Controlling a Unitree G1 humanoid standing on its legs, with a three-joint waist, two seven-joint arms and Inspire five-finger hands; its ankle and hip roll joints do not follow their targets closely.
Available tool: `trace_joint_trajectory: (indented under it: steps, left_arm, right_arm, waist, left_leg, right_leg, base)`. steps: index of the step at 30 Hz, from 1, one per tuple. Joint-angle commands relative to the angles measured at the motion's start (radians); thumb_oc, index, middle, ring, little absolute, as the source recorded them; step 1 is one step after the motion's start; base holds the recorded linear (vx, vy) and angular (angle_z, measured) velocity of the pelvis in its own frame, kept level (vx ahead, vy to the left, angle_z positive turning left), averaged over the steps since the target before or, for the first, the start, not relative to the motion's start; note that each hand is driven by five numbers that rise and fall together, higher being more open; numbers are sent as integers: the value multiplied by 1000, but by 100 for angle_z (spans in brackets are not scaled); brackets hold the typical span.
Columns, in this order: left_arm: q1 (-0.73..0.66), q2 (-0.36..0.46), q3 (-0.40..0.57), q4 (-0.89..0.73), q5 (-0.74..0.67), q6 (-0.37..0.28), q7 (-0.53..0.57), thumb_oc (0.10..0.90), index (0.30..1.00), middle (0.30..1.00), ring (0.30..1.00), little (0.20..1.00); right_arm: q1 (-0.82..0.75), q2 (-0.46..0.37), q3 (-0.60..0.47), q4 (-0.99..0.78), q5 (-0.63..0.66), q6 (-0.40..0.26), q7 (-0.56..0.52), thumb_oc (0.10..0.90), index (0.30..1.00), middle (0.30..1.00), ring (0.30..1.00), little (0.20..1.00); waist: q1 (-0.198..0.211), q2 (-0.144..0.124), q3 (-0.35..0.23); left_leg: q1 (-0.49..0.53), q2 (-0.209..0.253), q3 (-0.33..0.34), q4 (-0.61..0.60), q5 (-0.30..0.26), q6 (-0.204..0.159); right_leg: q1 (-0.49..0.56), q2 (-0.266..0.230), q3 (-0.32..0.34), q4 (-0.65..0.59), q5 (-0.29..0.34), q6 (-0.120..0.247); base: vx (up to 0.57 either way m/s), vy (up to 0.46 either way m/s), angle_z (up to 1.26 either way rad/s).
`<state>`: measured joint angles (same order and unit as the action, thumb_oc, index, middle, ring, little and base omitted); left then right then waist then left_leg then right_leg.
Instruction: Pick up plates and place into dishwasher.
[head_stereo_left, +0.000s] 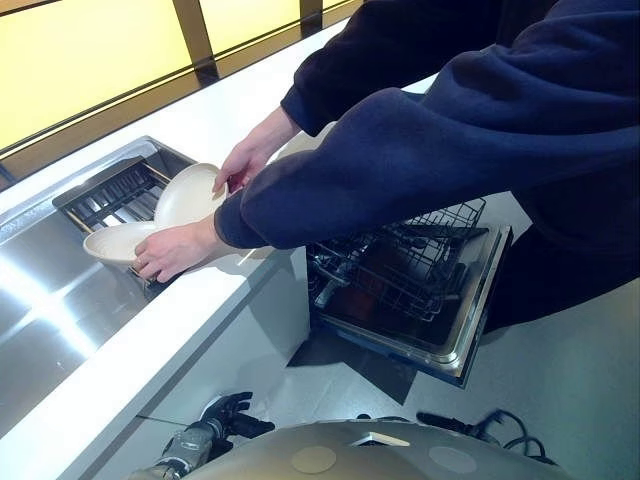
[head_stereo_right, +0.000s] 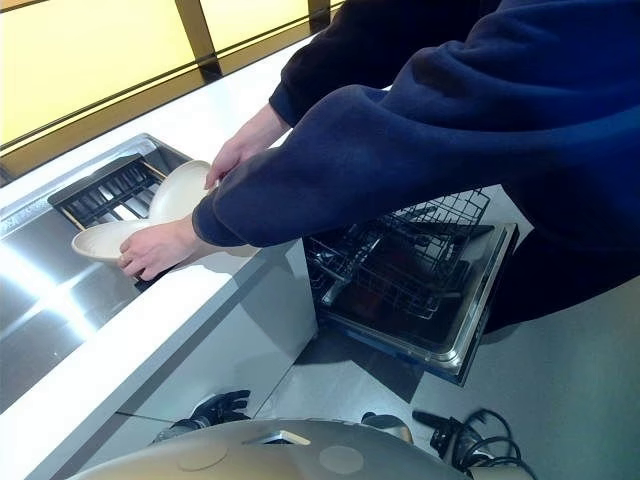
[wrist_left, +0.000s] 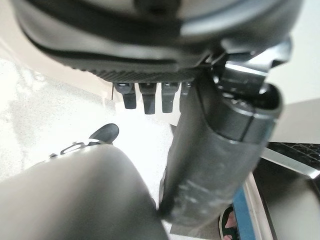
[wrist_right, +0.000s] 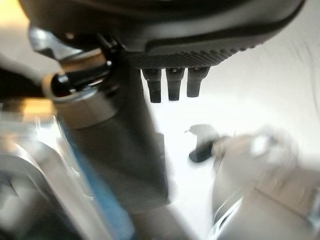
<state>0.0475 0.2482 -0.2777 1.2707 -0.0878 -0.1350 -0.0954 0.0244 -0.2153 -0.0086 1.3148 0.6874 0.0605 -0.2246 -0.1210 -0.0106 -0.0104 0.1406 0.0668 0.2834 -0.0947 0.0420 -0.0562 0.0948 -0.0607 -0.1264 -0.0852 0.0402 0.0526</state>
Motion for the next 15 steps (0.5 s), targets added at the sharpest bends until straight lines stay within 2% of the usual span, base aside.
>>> trace_joint_trajectory:
  steps: [1,2,3,4,5,6,7,8,9,10,11,12,13,14,15]
  left_arm:
    - [-44,-16,8,19,4,-24,4,800,900,900,900,900]
    - [-36,-15,11,28,-4,-40,4,800,900,900,900,900]
    - [-37,-21,13,40,-5,-50,7,800,900,900,900,900]
    - [-40,-18,13,32,8,-38,2,800,900,900,900,900]
    - [-40,-13,4,30,-1,-35,4,800,900,900,900,900]
    - [-33,-13,7,38,-5,-52,0,800,900,900,900,900]
    - [-40,-12,14,39,-8,-48,-6,800,900,900,900,900]
    - [-43,-7,13,27,-3,-37,-9,800,900,900,900,900]
    - [-42,-2,7,19,-11,-33,-6,800,900,900,900,900]
    - [-34,3,24,28,-14,-50,-10,800,900,900,900,900]
    - [-37,4,24,27,-21,-45,-9,800,900,900,900,900]
    - [-41,7,23,20,-15,-36,-8,800,900,900,900,900]
    - [-37,12,22,20,-16,-46,-5,800,900,900,900,900]
    - [-37,12,29,26,-19,-53,-7,800,900,900,900,900]
    - [-44,14,34,24,-28,-45,-9,800,900,900,900,900]
  right_arm:
    - [-92,-53,81,-5,91,-111,-16,800,900,900,900,900]
    - [-95,-44,42,-1,68,-12,-57,800,900,900,900,900]
    - [-99,-40,3,21,-251,-26,-128,800,900,900,900,900]
    - [-96,-54,38,30,-286,-95,-102,800,900,900,900,900]
    - [-94,-49,49,5,195,-79,30,800,900,900,900,900]
    - [-94,-37,0,21,121,-17,6,800,900,900,900,900]
    - [-89,-38,2,23,-275,-67,-64,800,900,900,900,900]
    - [-85,-43,36,5,-123,-110,-26,800,900,900,900,900]
    - [-85,-36,42,-22,149,-103,23,800,900,900,900,900]
    - [-82,-36,22,-21,-250,-61,-92,800,900,900,900,900]
    - [-83,-38,34,-26,-348,-62,-128,800,900,900,900,900]
    - [-82,-47,60,-29,-223,-73,-105,800,900,900,900,900]
    - [-82,-41,36,-23,117,-36,-37,800,900,900,900,900]
    - [-81,-41,19,-9,-90,-33,-62,800,900,900,900,900]
    - [-79,-46,34,-4,-324,-72,-99,800,900,900,900,900]
  waist:
    - [1,43,16]
    - [0,44,20]
    - [-4,43,18]
    - [0,43,15]
    - [-3,41,16]
    - [-5,42,17]
    - [-8,42,18]
    - [-4,41,14]
    - [-7,39,17]
    - [-11,37,22]
    - [-13,34,21]
    - [-9,33,17]
    - [-12,31,21]
    - [-14,31,25]
    - [-14,31,23]
  left_leg:
    - [-32,-63,-61,17,-65,57]
    - [-29,-62,-55,16,-64,55]
    - [-31,-59,-52,18,-63,54]
    - [-32,-61,-56,19,-66,58]
    - [-32,-63,-64,17,-65,60]
    - [-30,-60,-53,17,-63,56]
    - [-29,-59,-52,18,-65,57]
    - [-37,-61,-53,17,-63,60]
    - [-38,-63,-58,18,-60,61]
    - [-29,-61,-49,17,-64,58]
    - [-32,-60,-50,17,-63,58]
    - [-38,-61,-49,16,-60,60]
    - [-36,-59,-43,18,-59,59]
    - [-30,-57,-38,19,-62,58]
    - [-36,-56,-39,18,-60,60]
  right_leg:
    - [-36,18,-92,105,-60,54]
    - [-35,22,-102,106,-56,52]
    - [-38,21,-98,107,-58,49]
    - [-37,19,-92,109,-63,48]
    - [-38,16,-89,105,-58,52]
    - [-40,19,-96,104,-54,53]
    - [-36,18,-93,106,-61,52]
    - [-44,16,-91,107,-59,51]
    - [-45,16,-90,106,-55,54]
    - [-37,19,-98,102,-55,56]
    - [-38,18,-95,103,-56,55]
    - [-44,18,-93,104,-55,53]
    - [-46,19,-97,110,-55,54]
    - [-42,19,-98,111,-59,55]
    - [-46,19,-92,111,-60,53]
  base:
    - [0,0,0]
    - [5,-8,3]
    - [12,-5,3]
    - [0,0,0]
    - [0,0,0]
    - [0,0,0]
    - [0,0,0]
    - [0,0,0]
    - [0,0,0]
    - [0,0,0]
    - [0,0,0]
    - [0,0,0]
    - [0,0,0]
    - [0,0,0]
    - [0,0,0]
